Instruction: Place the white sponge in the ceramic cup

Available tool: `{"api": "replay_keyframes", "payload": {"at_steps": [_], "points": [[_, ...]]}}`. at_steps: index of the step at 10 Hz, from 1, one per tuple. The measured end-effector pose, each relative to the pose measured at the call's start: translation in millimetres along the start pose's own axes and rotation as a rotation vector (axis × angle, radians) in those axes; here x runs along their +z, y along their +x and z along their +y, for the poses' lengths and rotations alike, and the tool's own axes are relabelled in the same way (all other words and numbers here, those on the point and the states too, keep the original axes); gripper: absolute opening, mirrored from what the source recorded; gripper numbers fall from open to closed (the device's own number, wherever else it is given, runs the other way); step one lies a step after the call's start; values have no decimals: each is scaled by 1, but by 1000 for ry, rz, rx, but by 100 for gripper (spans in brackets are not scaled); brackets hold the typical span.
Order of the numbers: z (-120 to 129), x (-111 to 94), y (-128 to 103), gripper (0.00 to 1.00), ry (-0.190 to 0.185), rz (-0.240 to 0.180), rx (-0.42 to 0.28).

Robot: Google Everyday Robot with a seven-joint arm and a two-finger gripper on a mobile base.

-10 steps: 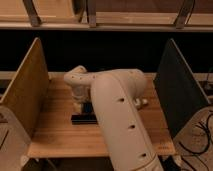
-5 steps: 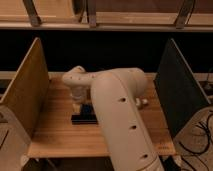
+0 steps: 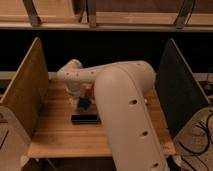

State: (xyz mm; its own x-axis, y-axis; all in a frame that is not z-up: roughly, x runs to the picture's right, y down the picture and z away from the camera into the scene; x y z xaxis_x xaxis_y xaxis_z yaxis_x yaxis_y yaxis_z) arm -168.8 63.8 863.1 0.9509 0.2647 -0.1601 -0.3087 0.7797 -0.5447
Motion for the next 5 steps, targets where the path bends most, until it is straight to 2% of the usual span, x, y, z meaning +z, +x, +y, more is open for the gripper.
{"api": "replay_keyframes", "payload": {"at_steps": [1,3,5], "points": [[1,-23,-7,0,48,-11,-31],[-1,-80,-28,0,190,-32,-112],[-9,-130,-38,0,306,-51,-163]]}}
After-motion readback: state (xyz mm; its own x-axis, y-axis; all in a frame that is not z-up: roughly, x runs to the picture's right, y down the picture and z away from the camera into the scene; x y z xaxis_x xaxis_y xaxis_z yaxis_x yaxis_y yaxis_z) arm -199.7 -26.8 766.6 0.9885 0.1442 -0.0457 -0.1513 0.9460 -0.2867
